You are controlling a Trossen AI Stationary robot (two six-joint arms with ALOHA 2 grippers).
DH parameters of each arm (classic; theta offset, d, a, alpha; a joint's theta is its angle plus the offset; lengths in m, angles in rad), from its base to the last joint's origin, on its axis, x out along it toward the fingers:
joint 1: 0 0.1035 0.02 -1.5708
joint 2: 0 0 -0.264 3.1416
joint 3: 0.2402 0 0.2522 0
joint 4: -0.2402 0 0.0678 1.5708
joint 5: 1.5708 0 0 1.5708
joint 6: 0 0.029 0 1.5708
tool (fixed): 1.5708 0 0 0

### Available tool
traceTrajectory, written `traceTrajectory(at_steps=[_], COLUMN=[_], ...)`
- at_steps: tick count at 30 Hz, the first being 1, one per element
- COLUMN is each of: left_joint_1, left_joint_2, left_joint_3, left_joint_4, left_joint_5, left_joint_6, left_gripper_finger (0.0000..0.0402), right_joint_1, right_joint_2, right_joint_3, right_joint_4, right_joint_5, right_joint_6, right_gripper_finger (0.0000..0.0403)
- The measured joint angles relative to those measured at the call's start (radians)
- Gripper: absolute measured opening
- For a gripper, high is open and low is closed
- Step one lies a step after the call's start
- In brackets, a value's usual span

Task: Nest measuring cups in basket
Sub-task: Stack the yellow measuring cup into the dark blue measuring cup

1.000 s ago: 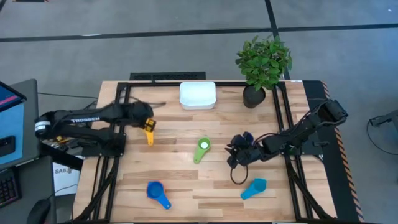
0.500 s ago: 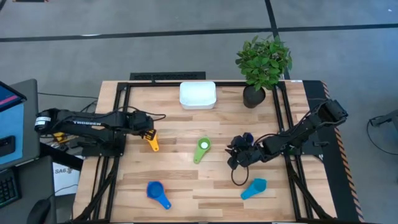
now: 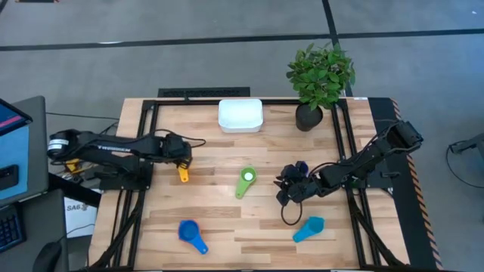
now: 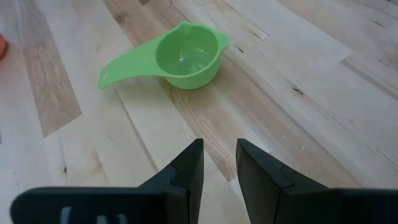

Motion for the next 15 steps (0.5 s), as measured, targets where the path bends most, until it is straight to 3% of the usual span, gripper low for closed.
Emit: traceTrajectory(at_steps=[6, 13, 15], left_joint_1=[0.068, 0.086, 0.062], left_joint_2=[0.072, 0.08, 0.061], left_joint_3=[0.0, 0.001, 0.002], left_joint_4=[0.047, 0.038, 0.041], left_joint_5=[0.016, 0.09, 0.101], left_joint_6=[0.064, 0.06, 0.036], left_gripper_finger=[0.0111, 0.0014, 0.0011], right_joint_1=[0.0, 0.0, 0.004], right_joint_2=[0.0, 0.0, 0.0], right_joint_3=[0.0, 0.0, 0.0], right_joint_4=[0.0, 0.0, 0.0], right_joint_5=[-0.004, -0.012, -0.012], right_joint_6=[0.0, 0.007, 0.009], right_gripper_finger=[0.0119, 0.0119, 0.0119])
